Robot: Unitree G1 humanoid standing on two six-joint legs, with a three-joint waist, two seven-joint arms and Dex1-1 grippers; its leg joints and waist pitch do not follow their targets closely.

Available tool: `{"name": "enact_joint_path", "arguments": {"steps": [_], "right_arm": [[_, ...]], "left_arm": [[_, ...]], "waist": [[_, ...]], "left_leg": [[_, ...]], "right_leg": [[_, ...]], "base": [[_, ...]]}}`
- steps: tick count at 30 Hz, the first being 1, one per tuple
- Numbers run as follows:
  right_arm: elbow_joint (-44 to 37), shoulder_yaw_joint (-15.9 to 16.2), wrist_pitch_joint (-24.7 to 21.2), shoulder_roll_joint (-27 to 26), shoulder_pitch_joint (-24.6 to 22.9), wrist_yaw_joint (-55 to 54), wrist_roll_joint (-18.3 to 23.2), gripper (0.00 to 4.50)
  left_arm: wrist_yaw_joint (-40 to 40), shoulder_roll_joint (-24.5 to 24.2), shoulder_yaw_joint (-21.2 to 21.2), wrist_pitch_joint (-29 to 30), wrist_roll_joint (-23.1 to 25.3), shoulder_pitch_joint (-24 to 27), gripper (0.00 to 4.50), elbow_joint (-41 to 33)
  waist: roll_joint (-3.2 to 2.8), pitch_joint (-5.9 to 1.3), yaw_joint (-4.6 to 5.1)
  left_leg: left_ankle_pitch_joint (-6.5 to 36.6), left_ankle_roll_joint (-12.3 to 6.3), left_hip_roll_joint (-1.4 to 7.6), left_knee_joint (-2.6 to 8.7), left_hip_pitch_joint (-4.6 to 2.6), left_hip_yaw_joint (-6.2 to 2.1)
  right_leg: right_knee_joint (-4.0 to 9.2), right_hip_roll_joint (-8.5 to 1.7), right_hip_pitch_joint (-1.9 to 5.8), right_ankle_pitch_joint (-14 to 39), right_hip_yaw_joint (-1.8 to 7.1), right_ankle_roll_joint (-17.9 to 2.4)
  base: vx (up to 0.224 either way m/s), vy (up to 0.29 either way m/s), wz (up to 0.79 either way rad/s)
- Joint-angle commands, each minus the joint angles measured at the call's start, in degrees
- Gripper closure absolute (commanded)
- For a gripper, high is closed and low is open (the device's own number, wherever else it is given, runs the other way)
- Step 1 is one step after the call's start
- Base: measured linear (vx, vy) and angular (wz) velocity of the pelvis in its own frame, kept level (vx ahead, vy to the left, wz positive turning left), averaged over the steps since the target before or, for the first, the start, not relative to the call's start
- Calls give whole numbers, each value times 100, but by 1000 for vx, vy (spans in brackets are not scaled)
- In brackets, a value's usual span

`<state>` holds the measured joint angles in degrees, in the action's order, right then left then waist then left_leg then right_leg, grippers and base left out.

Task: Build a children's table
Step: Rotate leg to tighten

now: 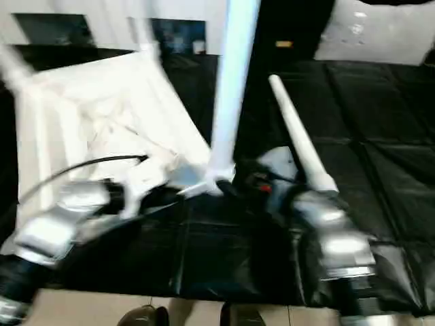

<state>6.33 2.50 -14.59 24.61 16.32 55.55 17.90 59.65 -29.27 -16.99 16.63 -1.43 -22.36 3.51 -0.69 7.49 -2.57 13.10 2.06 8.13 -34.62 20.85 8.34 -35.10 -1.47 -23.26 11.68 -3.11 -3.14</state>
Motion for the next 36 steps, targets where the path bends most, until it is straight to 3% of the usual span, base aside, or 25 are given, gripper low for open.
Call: {"name": "enact_joint_path", "arguments": {"steps": [1,4,9,17,28,32,33,35,36], "right_arm": [[-43,133,159,149,85,332,-33,3],[115,376,470,358,231,679,-275,3],[176,664,567,496,308,1199,-286,3],[519,848,682,347,528,1306,-372,74],[601,892,704,301,529,1484,-274,172],[545,903,609,256,455,1507,-238,178],[474,909,533,227,402,1450,-210,179],[324,903,300,81,289,1143,-189,180],[267,893,166,-235,219,529,-326,181]], "left_arm": [[514,-51,-215,-303,-166,-20,450,-97],[1007,-247,-392,-477,-255,-60,450,-62],[1299,-374,-538,-780,-203,-146,450,74],[1462,-364,-573,-954,-175,-267,450,240],[1537,-379,-578,-1055,-190,-283,450,333],[1416,-316,-478,-963,-272,-223,450,321],[1267,-236,-419,-878,-307,-183,450,264],[878,-33,-284,-599,-374,-97,450,109],[224,286,-103,-182,-340,-57,450,-2]], "waist": [[-2,-480,4],[4,-477,-34],[1,-472,-92],[15,-474,-83],[16,-470,-79],[17,-471,-77],[-9,-465,-82],[-15,-456,-83],[-52,-452,-89]], "left_leg": [[-613,-1269,513,300,-42,-129],[-671,-1277,520,287,-42,-128],[-462,-1185,538,295,-45,-127],[-453,-1067,533,299,-17,-129],[-454,-1049,536,300,-10,-132],[-467,-1062,536,298,-4,-131],[-464,-1062,536,298,-4,-133],[-443,-1018,567,305,-5,-140],[-342,-988,555,309,-10,-149]], "right_leg": [[292,-709,377,-239,368,-1541],[255,-720,358,-337,361,-1615],[283,-732,369,-73,349,-1595],[273,-750,388,-88,335,-1593],[275,-747,391,-51,326,-1555],[270,-754,397,-102,324,-1571],[275,-748,387,-102,321,-1573],[267,-756,382,-136,324,-1621],[291,-759,384,-7,318,-1618]], "base": [[0,0,0],[0,0,0],[0,0,0],[0,0,0],[0,0,0],[0,0,0],[0,0,0],[0,0,0],[0,0,0]]}}
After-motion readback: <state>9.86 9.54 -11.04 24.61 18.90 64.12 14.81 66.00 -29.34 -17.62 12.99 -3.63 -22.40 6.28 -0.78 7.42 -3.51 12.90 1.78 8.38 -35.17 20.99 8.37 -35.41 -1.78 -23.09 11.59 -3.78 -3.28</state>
